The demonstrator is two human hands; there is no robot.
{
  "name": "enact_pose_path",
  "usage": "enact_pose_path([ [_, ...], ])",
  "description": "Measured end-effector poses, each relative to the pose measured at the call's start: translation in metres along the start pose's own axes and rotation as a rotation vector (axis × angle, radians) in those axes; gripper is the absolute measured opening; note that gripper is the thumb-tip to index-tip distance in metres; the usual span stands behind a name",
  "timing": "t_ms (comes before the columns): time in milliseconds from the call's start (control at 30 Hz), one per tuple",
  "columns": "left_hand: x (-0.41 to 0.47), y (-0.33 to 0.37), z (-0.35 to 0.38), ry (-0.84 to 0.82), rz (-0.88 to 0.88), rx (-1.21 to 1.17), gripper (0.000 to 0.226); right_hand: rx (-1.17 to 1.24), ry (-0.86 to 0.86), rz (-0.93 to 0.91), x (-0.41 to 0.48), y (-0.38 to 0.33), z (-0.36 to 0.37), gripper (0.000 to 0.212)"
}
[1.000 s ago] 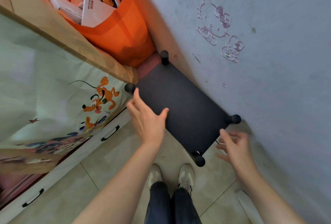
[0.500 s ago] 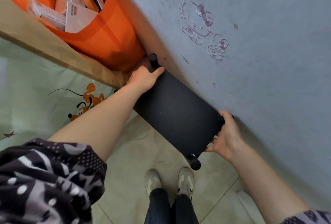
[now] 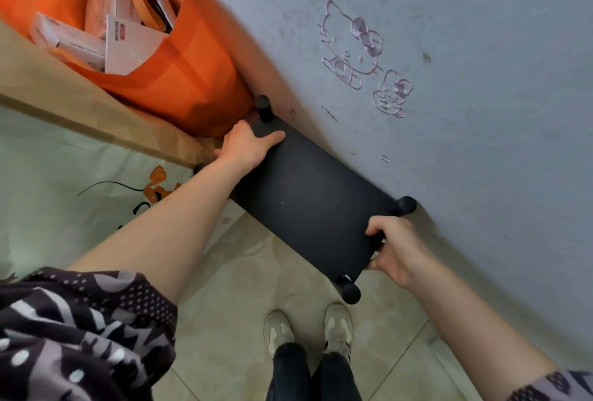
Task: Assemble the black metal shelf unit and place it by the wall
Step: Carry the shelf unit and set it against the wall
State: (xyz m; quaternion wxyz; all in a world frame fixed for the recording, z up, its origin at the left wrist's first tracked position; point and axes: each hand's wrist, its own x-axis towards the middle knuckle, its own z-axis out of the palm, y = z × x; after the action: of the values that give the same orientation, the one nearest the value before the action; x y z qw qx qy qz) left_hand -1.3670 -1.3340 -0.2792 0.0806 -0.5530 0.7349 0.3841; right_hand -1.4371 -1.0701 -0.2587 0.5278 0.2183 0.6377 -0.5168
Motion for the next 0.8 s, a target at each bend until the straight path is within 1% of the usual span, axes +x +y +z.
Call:
enact_pose_path([
  [100, -0.003, 0.003, 0.001, -0.008, 0.022, 0.019, 0.07, -0.03, 0.035, 0.001, 0.011, 0.004, -0.005, 0.042],
  [200, -0.008, 0.008, 0.004, -0.004, 0.036, 0.038, 0.062, -0.019, 0.029, -0.014, 0.017, 0.01, -0.014, 0.047],
  [367, -0.008, 0.006, 0.004, 0.013, 0.051, 0.046, 0.06, -0.053, 0.015, -0.039, 0.021, 0.013, -0.012, 0.04],
  [600, -0.008, -0.004, -0.001, -0.025, 0.128, 0.077, 0.077, -0.063, -0.032, -0.017, 0.009, 0.005, -0.023, 0.03],
  [800, -0.02, -0.021, 0.002, 0.002, 0.219, 0.087, 0.079, -0.053, -0.003, -0.09, 0.01, 0.009, -0.028, 0.03],
])
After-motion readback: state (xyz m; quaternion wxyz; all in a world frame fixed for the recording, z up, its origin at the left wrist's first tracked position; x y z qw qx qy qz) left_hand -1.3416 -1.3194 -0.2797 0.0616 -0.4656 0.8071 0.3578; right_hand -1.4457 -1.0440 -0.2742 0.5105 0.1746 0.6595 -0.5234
